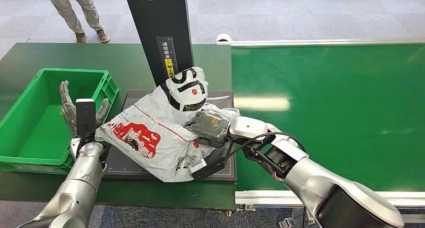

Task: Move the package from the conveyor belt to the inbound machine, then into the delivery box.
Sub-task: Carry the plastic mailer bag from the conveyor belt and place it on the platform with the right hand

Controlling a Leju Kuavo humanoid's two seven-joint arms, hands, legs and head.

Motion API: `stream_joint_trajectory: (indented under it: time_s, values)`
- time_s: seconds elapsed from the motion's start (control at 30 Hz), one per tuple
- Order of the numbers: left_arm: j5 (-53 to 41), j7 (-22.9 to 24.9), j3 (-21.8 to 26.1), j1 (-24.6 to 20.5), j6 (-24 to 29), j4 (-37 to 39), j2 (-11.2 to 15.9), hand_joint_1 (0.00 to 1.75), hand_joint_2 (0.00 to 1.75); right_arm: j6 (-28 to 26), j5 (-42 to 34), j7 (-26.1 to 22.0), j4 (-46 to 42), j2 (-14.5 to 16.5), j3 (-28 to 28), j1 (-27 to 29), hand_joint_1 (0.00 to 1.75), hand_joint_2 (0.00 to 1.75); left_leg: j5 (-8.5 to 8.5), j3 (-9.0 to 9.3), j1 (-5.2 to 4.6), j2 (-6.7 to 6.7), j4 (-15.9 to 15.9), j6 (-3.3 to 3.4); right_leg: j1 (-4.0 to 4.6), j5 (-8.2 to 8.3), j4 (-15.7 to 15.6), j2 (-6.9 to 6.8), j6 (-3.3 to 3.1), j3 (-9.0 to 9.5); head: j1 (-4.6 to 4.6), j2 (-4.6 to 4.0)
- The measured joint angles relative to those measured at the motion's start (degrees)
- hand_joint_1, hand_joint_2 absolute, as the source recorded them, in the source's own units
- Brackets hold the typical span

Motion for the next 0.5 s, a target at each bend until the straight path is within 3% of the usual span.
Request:
stream_joint_trajectory:
  time_s: [0.03,0.07,0.5]
  values:
    - [0.3,0.0,-0.1,0.0,-0.1,0.0,-0.2,0.00,1.75,-0.2,0.0,0.0,0.3,0.3,0.0,0.0,0.18,1.75,0.00,0.00,0.00,0.00,0.0,0.00,0.00,0.00,0.0,0.00,0.00,0.00,0.01,0.00]
    - [0.5,0.0,-0.3,0.0,-0.2,0.0,-0.4,0.00,1.75,-0.3,-0.1,0.0,0.6,0.5,0.0,0.1,0.01,1.75,0.00,0.00,0.00,0.00,0.0,0.00,0.00,0.00,0.0,0.00,0.00,0.00,0.00,-0.01]
    - [3.8,0.0,-3.0,0.1,-1.2,-0.2,-1.5,0.00,1.75,-1.8,-0.6,-0.1,4.1,2.9,-0.5,0.4,0.00,1.75,0.00,0.00,0.00,0.00,0.0,0.00,0.00,0.00,0.0,0.00,0.00,0.00,-0.01,0.00]
